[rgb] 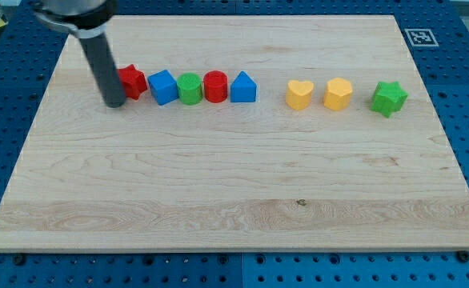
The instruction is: Separate green circle along with red circle
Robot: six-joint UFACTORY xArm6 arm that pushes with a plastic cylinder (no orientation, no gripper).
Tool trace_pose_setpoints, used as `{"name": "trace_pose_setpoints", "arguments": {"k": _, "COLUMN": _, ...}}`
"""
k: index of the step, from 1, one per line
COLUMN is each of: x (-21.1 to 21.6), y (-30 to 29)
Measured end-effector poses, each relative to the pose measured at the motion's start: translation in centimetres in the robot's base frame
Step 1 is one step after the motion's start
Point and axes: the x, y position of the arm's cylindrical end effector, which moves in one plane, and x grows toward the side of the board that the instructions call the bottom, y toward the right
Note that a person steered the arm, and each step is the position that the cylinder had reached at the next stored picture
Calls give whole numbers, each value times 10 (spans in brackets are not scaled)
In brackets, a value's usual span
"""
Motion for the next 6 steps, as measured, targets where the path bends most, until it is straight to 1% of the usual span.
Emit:
{"name": "trace_pose_setpoints", "arguments": {"k": 1, "x": -1, "y": -45}}
{"name": "trace_pose_setpoints", "arguments": {"k": 2, "x": -25, "y": -59}}
{"name": "trace_pose_setpoints", "arguments": {"k": 3, "x": -69, "y": -58}}
{"name": "trace_pose_setpoints", "arguments": {"k": 4, "x": -103, "y": -31}}
{"name": "trace_pose_setpoints", "arguments": {"k": 5, "x": -112, "y": 17}}
{"name": "trace_pose_setpoints", "arguments": {"k": 6, "x": -110, "y": 75}}
